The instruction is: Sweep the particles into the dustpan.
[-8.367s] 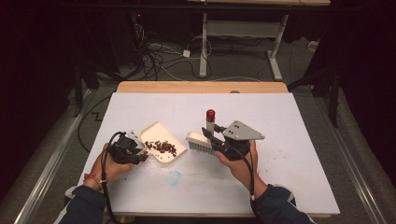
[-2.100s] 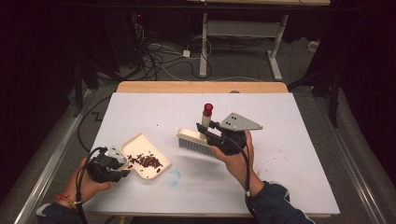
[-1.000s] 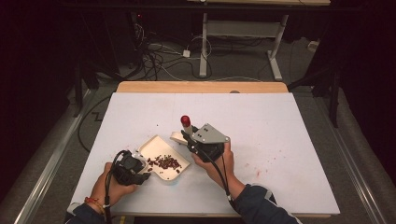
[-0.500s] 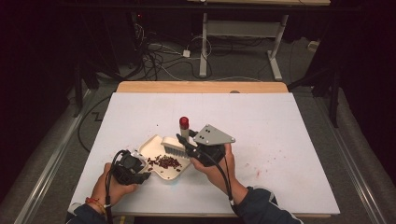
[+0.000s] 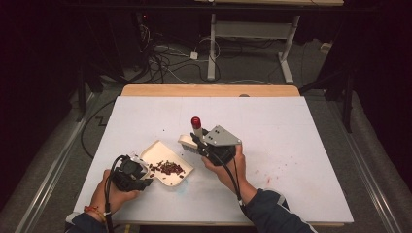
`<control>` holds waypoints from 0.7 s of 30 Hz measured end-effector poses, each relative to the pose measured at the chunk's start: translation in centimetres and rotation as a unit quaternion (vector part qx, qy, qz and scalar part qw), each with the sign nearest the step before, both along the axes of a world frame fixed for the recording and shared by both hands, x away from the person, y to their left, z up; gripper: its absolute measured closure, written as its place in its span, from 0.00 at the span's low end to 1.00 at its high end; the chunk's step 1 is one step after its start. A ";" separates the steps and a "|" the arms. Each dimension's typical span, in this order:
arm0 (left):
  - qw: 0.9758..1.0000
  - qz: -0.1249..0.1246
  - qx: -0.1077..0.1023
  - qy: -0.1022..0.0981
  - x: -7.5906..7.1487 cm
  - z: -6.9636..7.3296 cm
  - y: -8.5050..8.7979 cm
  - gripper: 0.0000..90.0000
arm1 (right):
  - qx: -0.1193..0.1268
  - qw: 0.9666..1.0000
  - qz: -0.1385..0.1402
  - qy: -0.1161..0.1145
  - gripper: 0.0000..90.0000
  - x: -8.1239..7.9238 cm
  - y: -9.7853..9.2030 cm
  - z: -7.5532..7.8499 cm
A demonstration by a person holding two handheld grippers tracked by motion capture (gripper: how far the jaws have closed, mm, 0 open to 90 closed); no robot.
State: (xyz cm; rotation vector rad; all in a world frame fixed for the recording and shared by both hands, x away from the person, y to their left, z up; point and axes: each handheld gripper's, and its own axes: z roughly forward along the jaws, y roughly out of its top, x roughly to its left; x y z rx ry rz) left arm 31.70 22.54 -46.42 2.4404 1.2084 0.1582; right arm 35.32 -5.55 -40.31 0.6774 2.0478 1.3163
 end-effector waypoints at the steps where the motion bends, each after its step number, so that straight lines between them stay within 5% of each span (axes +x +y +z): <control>1: 1.000 0.002 0.001 0.000 0.0 0.0 0.1 0.71 | 0.001 1.000 0.009 0.010 0.78 -0.3 0.2 0.0; 8: 1.000 0.006 0.006 0.000 0.0 -0.1 0.1 0.71 | 0.008 0.998 0.054 0.029 0.78 -2.7 1.8 0.5; 12: 1.000 0.006 0.003 0.000 0.0 -0.1 0.2 0.71 | 0.014 0.998 0.055 0.012 0.78 -2.9 1.8 1.3; 17: 1.000 0.011 -0.001 -0.001 0.1 -0.2 0.4 0.71 | 0.033 0.998 0.060 0.000 0.78 -0.3 1.8 2.4; 21: 1.000 0.020 -0.002 -0.002 0.3 -0.3 0.5 0.71 | 0.022 0.998 0.063 -0.016 0.78 3.2 2.7 2.2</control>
